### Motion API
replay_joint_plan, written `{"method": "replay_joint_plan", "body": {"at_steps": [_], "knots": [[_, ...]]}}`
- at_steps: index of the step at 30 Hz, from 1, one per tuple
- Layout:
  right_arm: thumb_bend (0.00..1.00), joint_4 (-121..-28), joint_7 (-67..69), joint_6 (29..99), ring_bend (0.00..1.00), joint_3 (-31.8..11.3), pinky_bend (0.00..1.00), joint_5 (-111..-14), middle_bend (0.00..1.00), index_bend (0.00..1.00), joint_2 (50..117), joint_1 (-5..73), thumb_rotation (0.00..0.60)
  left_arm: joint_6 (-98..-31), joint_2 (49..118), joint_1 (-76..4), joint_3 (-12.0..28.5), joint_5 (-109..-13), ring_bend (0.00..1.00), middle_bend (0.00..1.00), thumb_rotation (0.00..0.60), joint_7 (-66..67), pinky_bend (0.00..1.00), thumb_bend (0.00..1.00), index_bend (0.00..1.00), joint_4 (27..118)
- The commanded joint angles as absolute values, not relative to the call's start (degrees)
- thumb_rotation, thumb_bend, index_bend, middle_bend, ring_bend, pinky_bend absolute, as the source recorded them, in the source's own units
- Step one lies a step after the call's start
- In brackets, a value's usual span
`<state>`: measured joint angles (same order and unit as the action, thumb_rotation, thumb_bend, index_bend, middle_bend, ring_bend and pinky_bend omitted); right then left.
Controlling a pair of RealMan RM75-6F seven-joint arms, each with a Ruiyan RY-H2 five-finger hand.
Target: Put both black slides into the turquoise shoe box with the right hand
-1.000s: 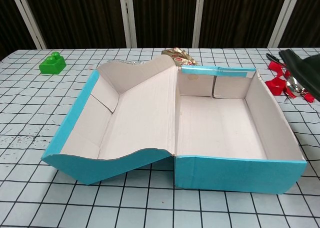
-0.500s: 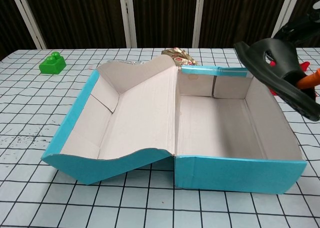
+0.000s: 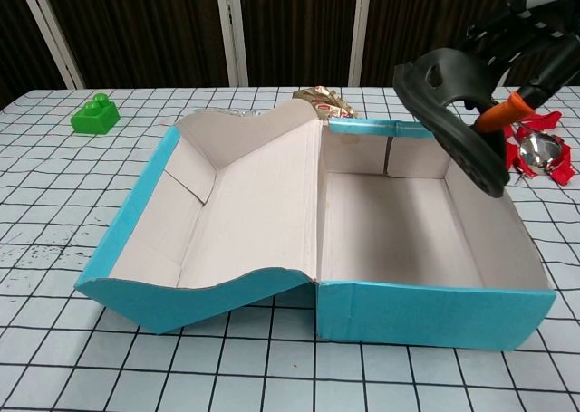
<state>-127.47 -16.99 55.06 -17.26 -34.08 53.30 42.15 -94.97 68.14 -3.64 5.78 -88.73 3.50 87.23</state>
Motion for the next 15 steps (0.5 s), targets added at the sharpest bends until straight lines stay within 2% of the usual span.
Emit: {"method": "replay_joint_plan", "body": {"at_steps": [1, 9, 15], "knots": [[0.42, -129.1, -15.9, 56.3, 0.35, -17.9, 0.06, -28.6, 0.49, 0.52, 54.2, 44.3, 0.600, -94.8, 68.2, -3.7, 5.8, -88.6, 0.00, 0.07, 0.600, 3.6, 0.09, 0.24, 0.16, 87.2], [0.46, -133.1, -6.2, 53.2, 0.35, -21.1, 0.07, -16.4, 0.49, 0.52, 50.5, 45.5, 0.600, -94.8, 68.1, -3.6, 5.9, -88.3, 0.00, 0.07, 0.600, 3.6, 0.09, 0.24, 0.16, 87.3], [0.46, -135.0, -0.3, 50.6, 0.35, -23.0, 0.08, -14.3, 0.49, 0.52, 48.4, 44.7, 0.600, -94.9, 68.2, -3.6, 6.0, -88.3, 0.00, 0.07, 0.600, 3.6, 0.09, 0.24, 0.16, 87.4]]}}
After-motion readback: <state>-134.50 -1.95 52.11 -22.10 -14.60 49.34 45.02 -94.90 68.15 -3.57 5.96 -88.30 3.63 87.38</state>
